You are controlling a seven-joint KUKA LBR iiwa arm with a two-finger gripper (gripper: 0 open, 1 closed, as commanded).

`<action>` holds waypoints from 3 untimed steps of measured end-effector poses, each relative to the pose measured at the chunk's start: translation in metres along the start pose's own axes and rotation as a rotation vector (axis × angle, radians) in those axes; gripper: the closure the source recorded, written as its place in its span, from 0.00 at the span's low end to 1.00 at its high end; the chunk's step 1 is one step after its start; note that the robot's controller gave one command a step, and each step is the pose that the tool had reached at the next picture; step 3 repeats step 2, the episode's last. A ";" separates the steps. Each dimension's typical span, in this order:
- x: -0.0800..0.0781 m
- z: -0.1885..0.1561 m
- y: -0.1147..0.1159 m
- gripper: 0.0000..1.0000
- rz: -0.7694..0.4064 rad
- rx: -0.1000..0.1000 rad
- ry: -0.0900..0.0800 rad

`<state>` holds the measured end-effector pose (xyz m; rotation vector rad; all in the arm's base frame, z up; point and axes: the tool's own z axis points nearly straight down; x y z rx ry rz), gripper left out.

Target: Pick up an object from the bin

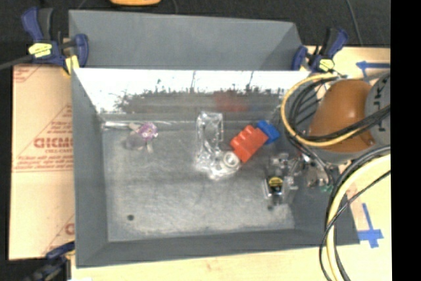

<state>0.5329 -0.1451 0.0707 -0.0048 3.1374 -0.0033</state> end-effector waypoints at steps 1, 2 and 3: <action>0.055 0.000 0.015 1.00 -0.072 0.000 -0.001; 0.040 -0.183 0.030 1.00 0.060 0.000 -0.008; 0.040 -0.183 0.030 1.00 0.060 0.000 -0.008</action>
Offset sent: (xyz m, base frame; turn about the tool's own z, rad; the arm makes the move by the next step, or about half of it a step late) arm -0.0552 0.0156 -0.0007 -0.0740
